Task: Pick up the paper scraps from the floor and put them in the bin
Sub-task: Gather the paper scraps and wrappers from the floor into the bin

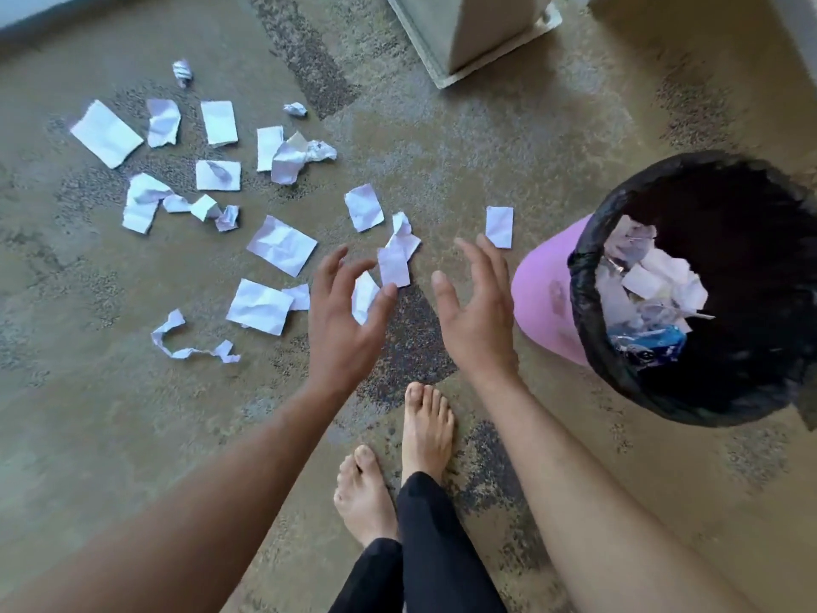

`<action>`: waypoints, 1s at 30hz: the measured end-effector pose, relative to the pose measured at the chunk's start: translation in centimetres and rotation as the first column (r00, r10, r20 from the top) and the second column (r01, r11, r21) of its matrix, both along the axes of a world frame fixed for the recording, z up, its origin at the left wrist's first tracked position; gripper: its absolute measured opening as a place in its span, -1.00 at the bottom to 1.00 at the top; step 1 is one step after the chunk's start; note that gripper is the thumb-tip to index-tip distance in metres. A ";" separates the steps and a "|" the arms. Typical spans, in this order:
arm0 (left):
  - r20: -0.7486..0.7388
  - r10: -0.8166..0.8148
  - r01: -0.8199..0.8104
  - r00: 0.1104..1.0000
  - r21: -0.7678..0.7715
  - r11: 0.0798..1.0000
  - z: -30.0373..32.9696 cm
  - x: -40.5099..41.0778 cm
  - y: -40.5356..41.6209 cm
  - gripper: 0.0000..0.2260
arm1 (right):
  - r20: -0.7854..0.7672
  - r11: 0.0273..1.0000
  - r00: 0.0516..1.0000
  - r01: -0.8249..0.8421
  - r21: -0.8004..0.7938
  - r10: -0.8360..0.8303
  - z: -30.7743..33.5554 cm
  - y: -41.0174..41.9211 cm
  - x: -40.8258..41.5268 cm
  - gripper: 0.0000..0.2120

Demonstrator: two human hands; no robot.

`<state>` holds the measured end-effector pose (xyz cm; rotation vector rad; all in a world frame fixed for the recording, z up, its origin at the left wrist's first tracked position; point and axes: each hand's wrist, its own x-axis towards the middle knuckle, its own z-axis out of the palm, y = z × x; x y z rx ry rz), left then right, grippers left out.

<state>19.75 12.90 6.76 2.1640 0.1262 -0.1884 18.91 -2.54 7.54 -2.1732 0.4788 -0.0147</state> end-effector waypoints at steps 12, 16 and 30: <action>0.064 0.150 -0.161 0.987 0.532 0.831 -17.0 0.4 11.1 -0.51 | -0.127 0.907 0.979 0.096 -0.410 -0.161 -18.0 -3.7 4.5 -0.40; 0.067 0.323 -0.292 0.944 0.625 0.724 -19.8 -0.6 14.3 -0.40 | -0.134 0.836 0.958 0.147 -0.528 -0.253 -21.1 -3.8 6.3 -0.33; -0.065 0.229 -0.163 0.971 0.520 0.839 -21.6 0.6 12.1 -0.43 | -0.174 0.844 0.973 -0.220 -0.488 0.153 -23.0 -0.5 7.0 -0.36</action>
